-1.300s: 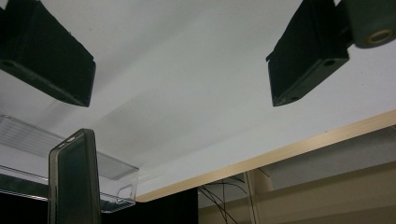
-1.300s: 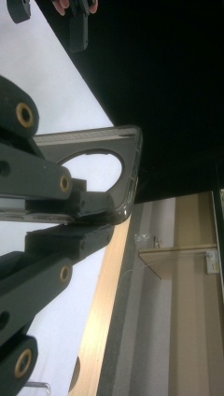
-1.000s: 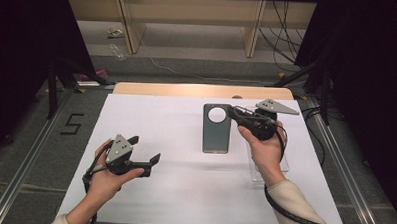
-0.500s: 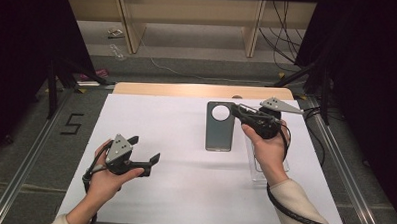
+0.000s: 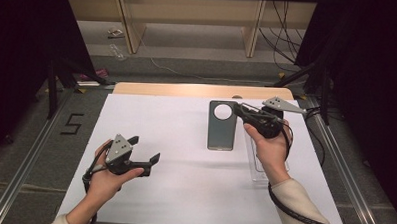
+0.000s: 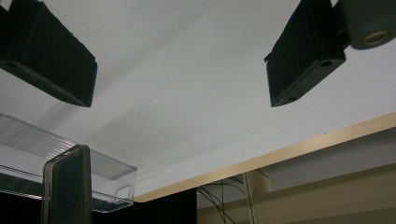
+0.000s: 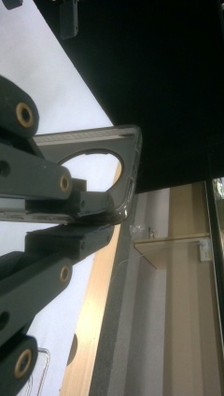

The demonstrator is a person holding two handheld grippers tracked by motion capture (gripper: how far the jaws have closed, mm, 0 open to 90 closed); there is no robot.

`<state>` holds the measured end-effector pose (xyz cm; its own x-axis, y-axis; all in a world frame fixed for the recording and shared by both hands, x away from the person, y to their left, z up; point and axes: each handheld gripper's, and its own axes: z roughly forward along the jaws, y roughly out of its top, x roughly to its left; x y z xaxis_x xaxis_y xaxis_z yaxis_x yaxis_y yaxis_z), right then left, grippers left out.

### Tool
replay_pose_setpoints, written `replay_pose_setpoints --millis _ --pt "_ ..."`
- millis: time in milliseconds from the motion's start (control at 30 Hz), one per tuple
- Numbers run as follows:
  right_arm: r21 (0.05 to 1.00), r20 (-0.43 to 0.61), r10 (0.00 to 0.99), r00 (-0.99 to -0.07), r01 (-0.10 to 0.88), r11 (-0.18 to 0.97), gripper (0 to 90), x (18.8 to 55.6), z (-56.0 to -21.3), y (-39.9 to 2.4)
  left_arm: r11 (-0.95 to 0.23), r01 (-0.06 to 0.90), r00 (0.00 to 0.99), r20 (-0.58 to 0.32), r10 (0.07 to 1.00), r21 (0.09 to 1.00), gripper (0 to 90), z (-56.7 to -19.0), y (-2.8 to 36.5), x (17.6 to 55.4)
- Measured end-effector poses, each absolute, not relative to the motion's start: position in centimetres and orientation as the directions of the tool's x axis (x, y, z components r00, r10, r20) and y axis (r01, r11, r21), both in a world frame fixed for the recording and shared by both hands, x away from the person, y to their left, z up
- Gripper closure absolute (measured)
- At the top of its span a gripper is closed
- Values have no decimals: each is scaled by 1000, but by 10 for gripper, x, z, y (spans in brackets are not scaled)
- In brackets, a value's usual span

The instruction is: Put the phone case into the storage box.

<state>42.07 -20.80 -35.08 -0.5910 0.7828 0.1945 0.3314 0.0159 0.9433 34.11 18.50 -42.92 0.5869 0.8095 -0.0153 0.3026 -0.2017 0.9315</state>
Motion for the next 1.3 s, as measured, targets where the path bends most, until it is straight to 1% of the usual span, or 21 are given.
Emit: replay_pose_setpoints --millis 1300 --pt "949 202 809 -552 316 -21 837 424 -342 -232 -200 305 588 -19 808 931 96 -429 185 341"
